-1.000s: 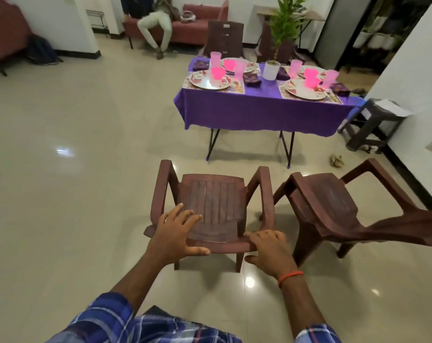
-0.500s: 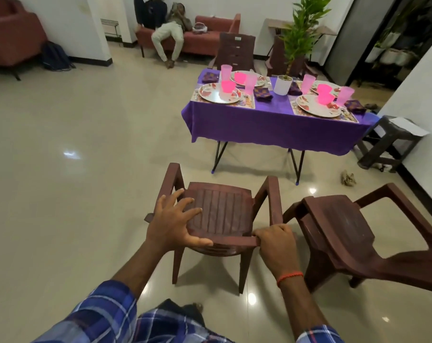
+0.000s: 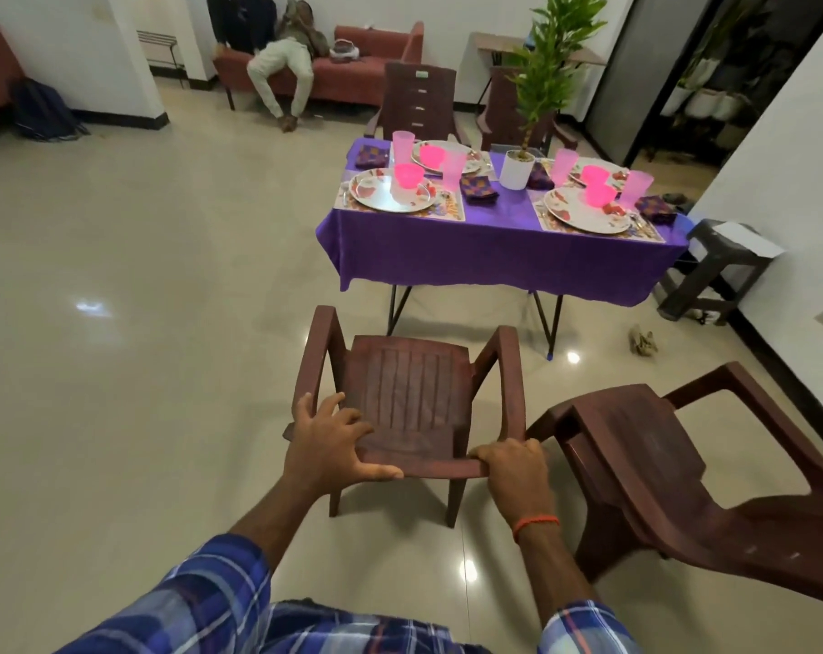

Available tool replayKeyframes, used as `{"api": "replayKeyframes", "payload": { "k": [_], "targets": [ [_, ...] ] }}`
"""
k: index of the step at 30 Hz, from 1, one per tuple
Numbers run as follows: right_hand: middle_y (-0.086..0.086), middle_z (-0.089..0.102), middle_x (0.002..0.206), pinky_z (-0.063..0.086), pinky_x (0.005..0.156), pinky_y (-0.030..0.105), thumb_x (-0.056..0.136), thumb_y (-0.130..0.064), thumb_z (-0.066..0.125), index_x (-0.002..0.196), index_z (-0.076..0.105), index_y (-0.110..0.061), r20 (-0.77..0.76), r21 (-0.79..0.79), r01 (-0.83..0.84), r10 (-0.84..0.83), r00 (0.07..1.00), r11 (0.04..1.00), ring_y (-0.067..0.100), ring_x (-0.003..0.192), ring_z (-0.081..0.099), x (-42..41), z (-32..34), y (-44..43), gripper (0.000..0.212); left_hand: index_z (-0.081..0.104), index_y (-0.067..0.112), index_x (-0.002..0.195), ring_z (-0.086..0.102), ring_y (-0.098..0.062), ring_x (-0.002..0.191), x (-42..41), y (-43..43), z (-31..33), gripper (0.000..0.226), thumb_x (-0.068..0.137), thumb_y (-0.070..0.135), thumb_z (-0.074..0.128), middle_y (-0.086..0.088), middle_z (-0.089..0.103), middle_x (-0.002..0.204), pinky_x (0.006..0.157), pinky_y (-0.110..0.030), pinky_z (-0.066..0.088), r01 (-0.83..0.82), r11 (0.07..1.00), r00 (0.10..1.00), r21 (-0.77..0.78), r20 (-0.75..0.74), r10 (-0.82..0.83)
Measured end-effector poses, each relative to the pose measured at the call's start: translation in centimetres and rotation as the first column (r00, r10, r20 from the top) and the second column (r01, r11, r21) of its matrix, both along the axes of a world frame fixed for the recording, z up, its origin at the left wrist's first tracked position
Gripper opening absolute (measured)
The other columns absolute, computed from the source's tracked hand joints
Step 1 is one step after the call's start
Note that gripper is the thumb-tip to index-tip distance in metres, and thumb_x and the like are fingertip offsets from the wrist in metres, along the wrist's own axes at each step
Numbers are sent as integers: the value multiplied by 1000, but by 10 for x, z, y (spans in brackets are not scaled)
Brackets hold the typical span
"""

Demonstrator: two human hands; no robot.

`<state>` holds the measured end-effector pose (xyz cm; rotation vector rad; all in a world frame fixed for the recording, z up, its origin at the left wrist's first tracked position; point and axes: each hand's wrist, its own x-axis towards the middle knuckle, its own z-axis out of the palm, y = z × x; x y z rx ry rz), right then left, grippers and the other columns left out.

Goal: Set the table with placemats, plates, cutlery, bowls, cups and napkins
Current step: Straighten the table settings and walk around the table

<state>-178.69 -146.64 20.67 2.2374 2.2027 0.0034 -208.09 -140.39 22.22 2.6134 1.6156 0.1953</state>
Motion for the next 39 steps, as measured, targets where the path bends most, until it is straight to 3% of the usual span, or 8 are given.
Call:
{"api": "replayKeyframes", "payload": {
  "k": [7,12,14,18,27,30,33,39],
  "targets": [
    [-16,71,88,42,93,35,96,-44,61,116,69,-42,46,-28,-51,52,998,998,10,93,64,16,11,38,21,75,33,109,48,-18,136,15,31,9,102,62,108,25,14,70,119,114,-60,22,-32,998,998,-55,-59,29],
    [-16,70,89,42,92,37,96,-46,59,116,68,-42,52,-69,-51,54,997,996,12,94,65,20,9,46,22,76,30,99,58,-9,110,17,42,5,99,68,106,20,15,71,98,115,-53,27,12,996,999,-92,-45,-16],
    [-16,70,89,42,92,37,96,-45,59,115,68,-43,56,-70,-53,57,997,996,12,94,64,21,11,45,21,76,30,92,60,-4,90,16,46,2,93,72,103,21,16,69,83,107,-46,38,15,992,1000,-123,1,-15],
    [-15,70,97,39,97,38,98,-43,57,122,65,-44,68,-102,-78,86,994,992,14,102,63,22,17,43,25,73,28,85,57,-3,63,19,44,2,98,71,103,12,11,63,67,68,-29,54,10,986,999,-165,-42,-18],
    [-16,69,109,36,101,40,94,-41,64,129,60,-44,14,-141,-84,87,996,986,16,114,58,25,22,43,35,72,28,83,56,-4,60,22,40,6,88,75,98,19,11,62,66,61,-24,51,-35,986,999,-164,-37,30],
    [-13,57,133,26,108,39,84,-58,69,142,49,-42,-157,-156,-62,37,987,986,17,131,42,28,27,37,63,71,27,86,60,-5,68,24,45,5,93,75,99,15,12,67,74,64,-28,53,-43,986,999,-159,9,45],
    [-7,45,148,19,115,41,74,-75,67,150,38,-40,-228,-118,2,-29,973,993,18,140,32,30,40,24,88,70,31,104,63,-11,94,27,53,5,84,81,95,21,12,70,99,83,-38,52,-7,991,996,-130,88,18],
    [-4,38,153,17,119,45,85,-68,61,153,33,-37,-342,-27,215,-211,916,976,20,145,24,45,62,-1,80,54,33,141,32,-17,148,59,60,24,69,90,78,44,8,47,152,113,-50,31,97,991,984,-96,158,-81]
  ]
}}
